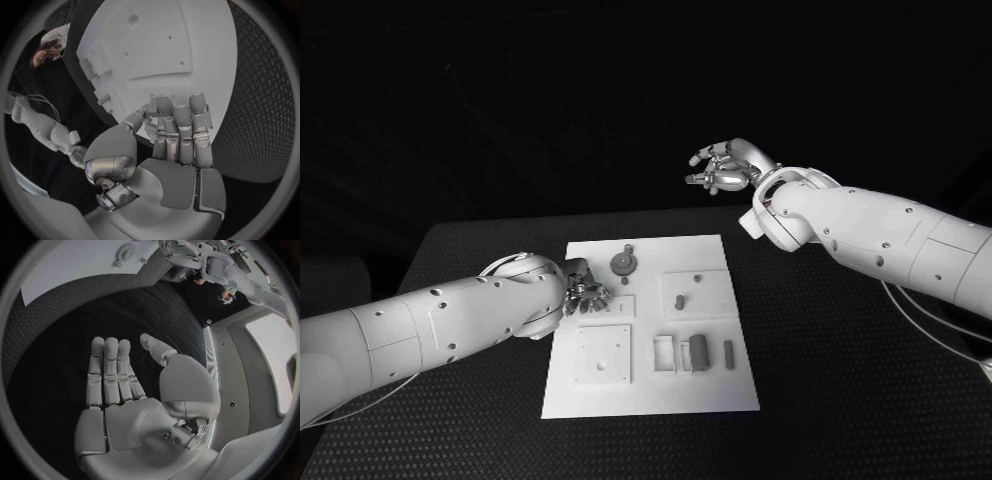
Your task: Assemble the parts on the task board
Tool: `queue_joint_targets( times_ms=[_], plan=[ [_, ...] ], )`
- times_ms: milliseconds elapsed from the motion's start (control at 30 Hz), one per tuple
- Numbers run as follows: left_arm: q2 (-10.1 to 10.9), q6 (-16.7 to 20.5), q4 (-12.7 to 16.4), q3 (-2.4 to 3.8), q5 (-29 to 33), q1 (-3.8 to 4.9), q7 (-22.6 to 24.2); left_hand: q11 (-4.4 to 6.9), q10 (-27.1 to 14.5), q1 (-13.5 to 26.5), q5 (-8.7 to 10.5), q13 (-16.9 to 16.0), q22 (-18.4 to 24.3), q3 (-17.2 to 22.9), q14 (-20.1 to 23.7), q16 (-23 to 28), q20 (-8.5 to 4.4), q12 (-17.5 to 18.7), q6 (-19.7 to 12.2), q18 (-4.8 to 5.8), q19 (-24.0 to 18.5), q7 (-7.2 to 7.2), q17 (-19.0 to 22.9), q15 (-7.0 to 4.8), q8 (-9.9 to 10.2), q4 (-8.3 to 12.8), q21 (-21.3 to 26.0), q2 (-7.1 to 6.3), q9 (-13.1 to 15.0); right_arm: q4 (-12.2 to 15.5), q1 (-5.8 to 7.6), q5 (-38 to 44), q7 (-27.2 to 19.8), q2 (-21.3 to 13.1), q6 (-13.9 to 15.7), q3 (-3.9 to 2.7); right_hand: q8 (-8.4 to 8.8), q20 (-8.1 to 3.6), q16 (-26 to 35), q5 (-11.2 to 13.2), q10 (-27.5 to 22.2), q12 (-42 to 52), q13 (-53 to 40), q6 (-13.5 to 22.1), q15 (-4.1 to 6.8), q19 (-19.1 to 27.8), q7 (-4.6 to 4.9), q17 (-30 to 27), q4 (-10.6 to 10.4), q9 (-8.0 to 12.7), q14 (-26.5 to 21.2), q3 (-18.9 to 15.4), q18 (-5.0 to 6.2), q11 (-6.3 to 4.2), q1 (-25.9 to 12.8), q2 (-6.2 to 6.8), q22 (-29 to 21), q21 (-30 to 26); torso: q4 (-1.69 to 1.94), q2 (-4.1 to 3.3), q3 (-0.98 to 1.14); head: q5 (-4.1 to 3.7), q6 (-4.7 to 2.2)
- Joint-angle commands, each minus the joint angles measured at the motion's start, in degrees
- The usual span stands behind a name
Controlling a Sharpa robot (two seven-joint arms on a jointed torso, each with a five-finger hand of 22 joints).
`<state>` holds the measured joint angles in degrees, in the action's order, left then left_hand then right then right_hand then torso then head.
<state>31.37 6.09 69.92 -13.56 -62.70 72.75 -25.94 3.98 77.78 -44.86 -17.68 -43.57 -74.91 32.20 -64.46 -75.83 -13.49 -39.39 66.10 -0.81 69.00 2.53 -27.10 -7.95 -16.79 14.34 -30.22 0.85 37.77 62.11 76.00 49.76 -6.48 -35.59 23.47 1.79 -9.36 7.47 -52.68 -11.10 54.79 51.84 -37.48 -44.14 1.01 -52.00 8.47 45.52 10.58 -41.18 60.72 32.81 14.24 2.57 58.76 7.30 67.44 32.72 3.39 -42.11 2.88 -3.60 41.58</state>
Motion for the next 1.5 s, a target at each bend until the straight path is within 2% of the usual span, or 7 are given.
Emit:
queue_joint_targets(
  times_ms=[33,233,467,600,900,1167,1500],
  plan=[
    [0.0,2.3,0.2,0.05,0.1,0.01,0.9,-0.17,0.2,-3.3,0.28,0.1,-1.2,1.8,0.1,-0.2,-0.29,-0.3,-0.4,-0.19,0.1,-0.05,0.1,-0.49,0.1,1.8,0.2,3.18,0.1,0.0,-0.03,0.0,-0.6,0.0,-0.6,-0.03,-0.39,0.06,0.4,0.2,-5.7,0.3,0.1,-2.8,0.15,-0.5,2.32,0.1,-0.1,0.1,0.3,-0.1,0.76,2.13,-0.2,-0.33,0.1,-0.3,0.00,-0.02,0.01,-0.02,0.04],
    [-0.3,1.4,0.1,0.05,0.2,0.01,0.6,-0.26,0.2,-3.4,2.10,0.2,-1.2,1.7,0.0,-0.4,-0.34,-0.4,-0.7,-0.18,0.2,0.06,0.4,-0.55,0.4,1.6,0.3,2.75,0.0,0.0,-0.05,0.0,-0.6,0.0,-0.7,-0.03,-0.39,0.06,0.5,0.2,-5.8,0.4,0.1,-2.8,0.15,-0.5,2.32,0.1,-0.1,0.1,0.4,-0.1,0.76,2.13,-0.2,-0.32,0.1,-0.3,-0.01,-0.03,0.02,-0.07,0.04],
    [-1.0,0.8,-0.3,0.00,0.8,-0.02,-0.1,-0.43,0.2,-2.9,3.49,0.4,-1.1,1.4,0.1,-0.5,-0.34,-0.4,-1.2,-0.10,0.2,0.25,0.9,-0.57,0.8,0.8,0.5,1.14,-0.2,0.0,-0.07,0.0,-0.6,0.0,-0.7,-0.03,-0.40,0.05,0.5,0.2,-5.8,0.4,0.2,-2.8,0.15,-0.5,2.32,0.2,-0.1,0.1,0.4,-0.1,0.76,2.13,-0.2,-0.32,0.1,-0.3,0.02,-0.01,0.03,-0.04,0.02],
    [-1.1,1.0,-0.4,0.00,0.8,-0.09,-0.2,-0.49,0.1,-2.5,5.80,0.5,-1.1,1.1,0.2,-0.6,-0.43,-0.4,-1.5,-0.11,0.3,0.33,1.3,-0.65,1.1,-0.2,0.7,0.04,-0.2,0.0,-0.09,0.0,-0.6,0.1,-0.7,-0.03,-0.41,0.05,0.5,0.2,-5.8,0.4,0.2,-2.8,0.15,-0.5,2.32,0.2,-0.1,0.1,0.4,-0.1,0.76,2.13,-0.2,-0.32,0.1,-0.3,-0.01,-0.01,0.02,0.03,-0.02],
    [-1.4,0.4,-0.5,-0.02,0.8,-0.13,-0.6,-0.55,0.0,-2.2,6.91,0.6,-1.1,0.8,0.3,-0.8,-0.46,-0.5,-1.8,-0.08,0.3,0.41,1.6,-0.69,1.3,-1.1,0.8,-1.17,-0.2,0.0,-0.15,0.0,-0.6,0.1,-0.7,-0.03,-0.42,0.05,0.6,0.2,-5.8,0.5,0.3,-2.8,0.15,-0.5,2.32,0.3,-0.2,0.1,0.4,-0.2,0.76,2.13,-0.2,-0.31,0.1,-0.4,-0.05,-0.03,0.06,0.00,-0.01],
    [-1.4,-0.2,-0.6,-0.02,0.8,-0.13,-0.8,-0.56,-0.2,-1.6,7.04,0.6,-1.1,0.5,0.4,-1.0,-0.51,-0.5,-1.9,-0.05,0.3,0.41,2.0,-0.72,1.4,-2.3,1.0,-3.42,-0.1,0.0,-0.16,0.0,-0.6,0.0,-0.7,-0.03,-0.43,0.05,0.6,0.2,-5.8,0.5,0.3,-2.8,0.15,-0.5,2.32,0.4,-0.2,0.2,0.4,-0.2,0.76,2.13,-0.2,-0.30,0.2,-0.4,-0.01,-0.02,0.02,-0.08,0.11],
    [-1.4,-0.3,-0.6,-0.02,0.8,-0.13,-1.1,-0.55,-0.3,-1.2,7.43,0.7,-1.1,0.4,0.5,-1.1,-0.58,-0.6,-2.1,-0.04,0.4,0.42,2.3,-0.79,1.5,-3.6,1.2,-5.30,-0.1,0.0,-0.17,-0.1,-0.6,0.0,-0.7,-0.03,-0.44,0.05,0.7,0.2,-5.8,0.6,0.4,-2.8,0.15,-0.5,2.32,0.4,-0.2,0.2,0.4,-0.2,0.76,2.13,-0.2,-0.29,0.2,-0.4,-0.04,-0.01,0.02,-0.08,0.19]
  ],
)
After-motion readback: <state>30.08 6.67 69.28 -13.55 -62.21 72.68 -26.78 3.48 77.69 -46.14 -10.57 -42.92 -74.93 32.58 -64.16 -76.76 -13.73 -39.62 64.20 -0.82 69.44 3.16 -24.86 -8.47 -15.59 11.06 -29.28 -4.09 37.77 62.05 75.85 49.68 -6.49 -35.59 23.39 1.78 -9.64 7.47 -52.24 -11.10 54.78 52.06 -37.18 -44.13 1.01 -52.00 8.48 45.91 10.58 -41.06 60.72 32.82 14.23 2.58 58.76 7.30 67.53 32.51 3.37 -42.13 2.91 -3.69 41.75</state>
